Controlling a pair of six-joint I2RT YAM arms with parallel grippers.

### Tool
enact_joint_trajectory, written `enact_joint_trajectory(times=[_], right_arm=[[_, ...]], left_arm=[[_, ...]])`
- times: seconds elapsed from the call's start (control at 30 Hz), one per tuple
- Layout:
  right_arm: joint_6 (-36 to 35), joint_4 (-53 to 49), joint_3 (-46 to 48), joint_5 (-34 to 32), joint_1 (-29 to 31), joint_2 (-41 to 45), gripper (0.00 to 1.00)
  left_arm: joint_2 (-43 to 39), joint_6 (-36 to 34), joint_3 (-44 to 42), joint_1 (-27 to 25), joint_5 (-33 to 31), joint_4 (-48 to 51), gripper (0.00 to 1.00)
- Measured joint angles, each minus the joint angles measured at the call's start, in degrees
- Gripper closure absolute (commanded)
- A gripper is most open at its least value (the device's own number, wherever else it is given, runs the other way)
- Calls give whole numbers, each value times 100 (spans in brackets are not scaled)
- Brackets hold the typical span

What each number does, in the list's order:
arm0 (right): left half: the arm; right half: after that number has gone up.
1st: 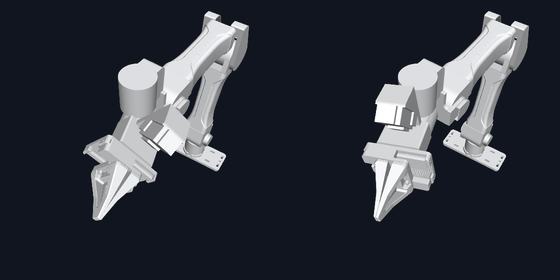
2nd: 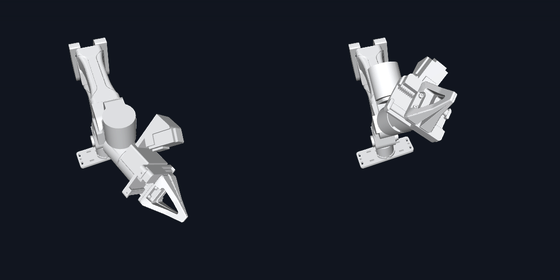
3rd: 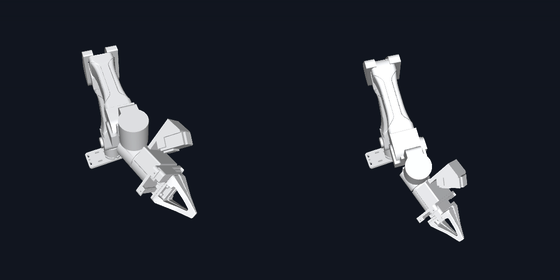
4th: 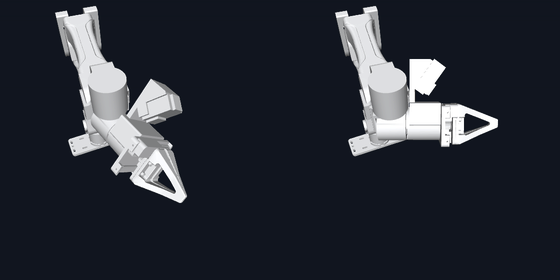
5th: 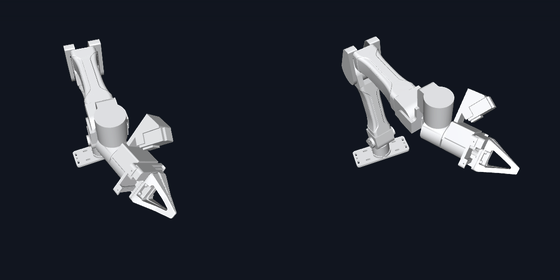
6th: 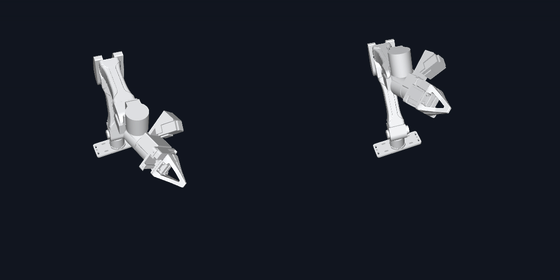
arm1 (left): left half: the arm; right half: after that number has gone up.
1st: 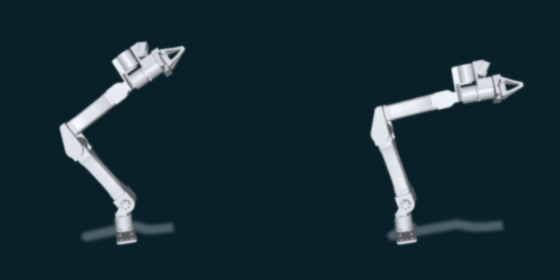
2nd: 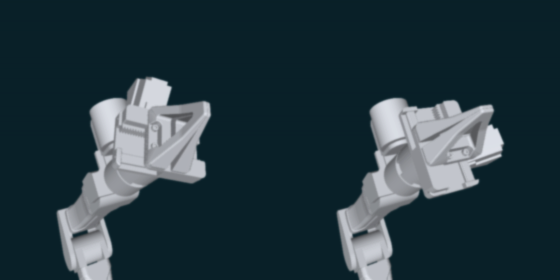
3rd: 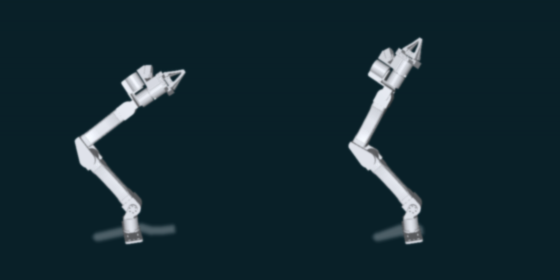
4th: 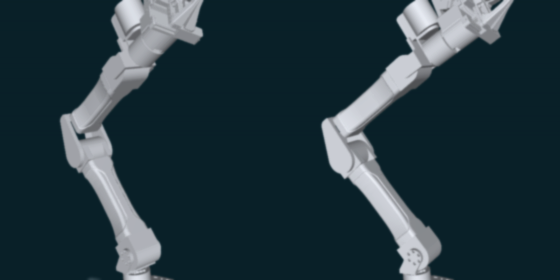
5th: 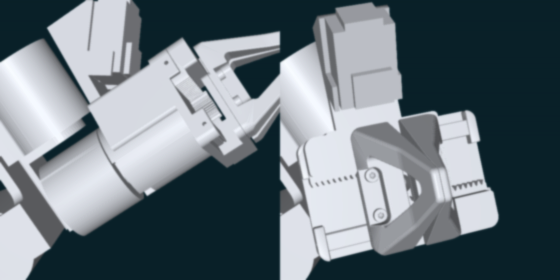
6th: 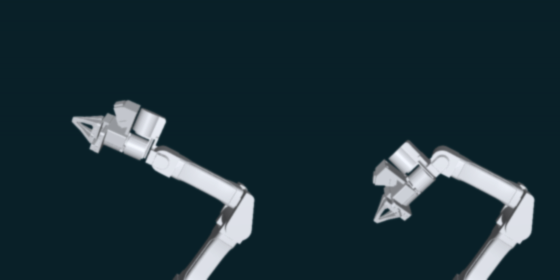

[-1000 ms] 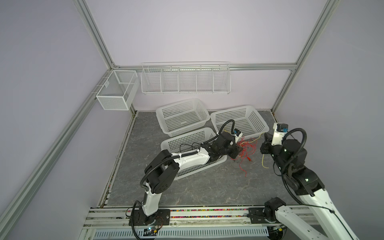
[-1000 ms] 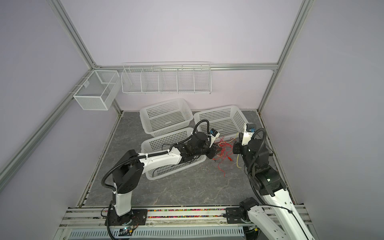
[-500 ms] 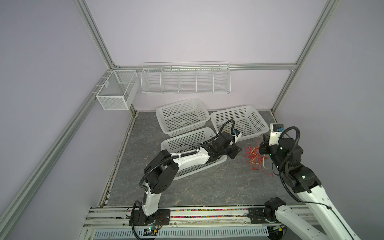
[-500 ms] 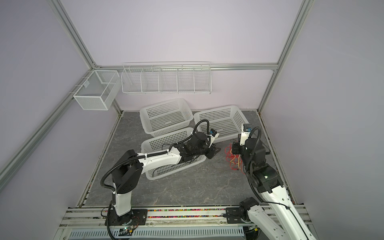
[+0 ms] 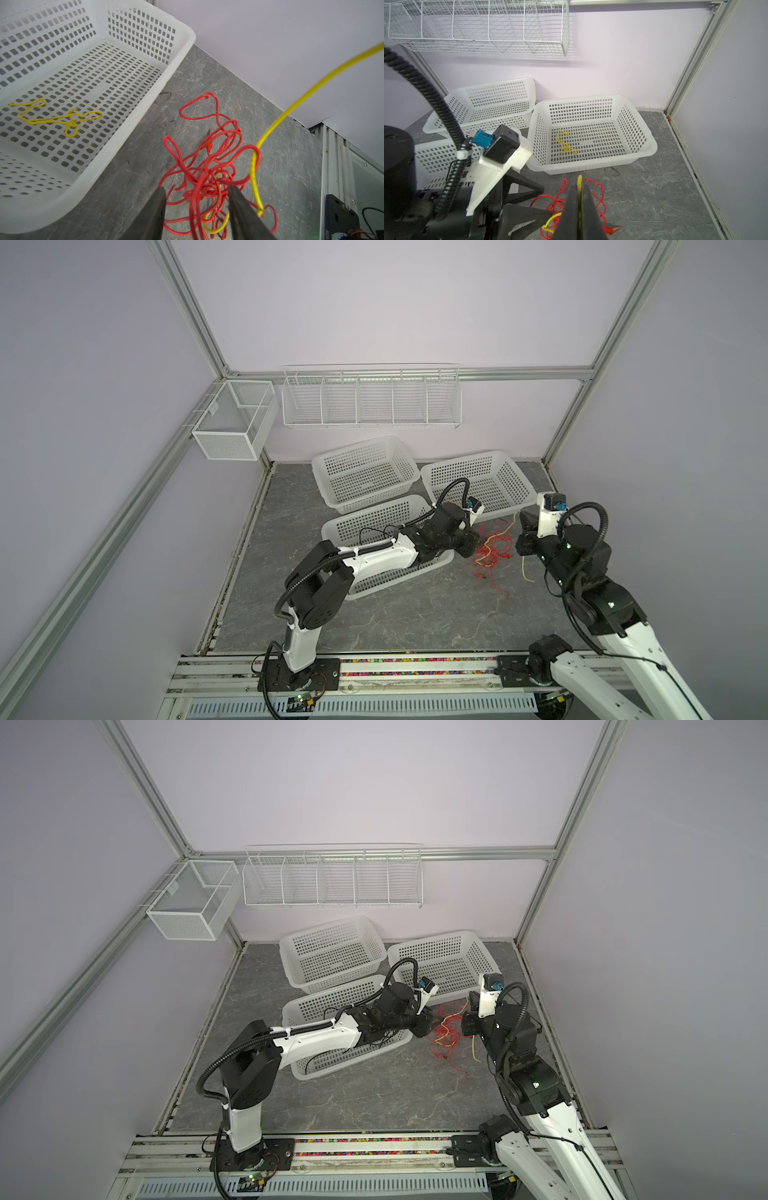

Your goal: Untangle the cables

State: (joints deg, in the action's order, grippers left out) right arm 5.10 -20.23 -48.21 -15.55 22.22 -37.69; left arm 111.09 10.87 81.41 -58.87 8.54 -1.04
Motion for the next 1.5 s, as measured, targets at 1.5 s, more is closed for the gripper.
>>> enact_joint_trajectory(times=[1.5], right_arm=[[354,-452,-31,-3399,-490,-70,94]], left_arm=[[-282,-74,-494,-2,-890,225,100]])
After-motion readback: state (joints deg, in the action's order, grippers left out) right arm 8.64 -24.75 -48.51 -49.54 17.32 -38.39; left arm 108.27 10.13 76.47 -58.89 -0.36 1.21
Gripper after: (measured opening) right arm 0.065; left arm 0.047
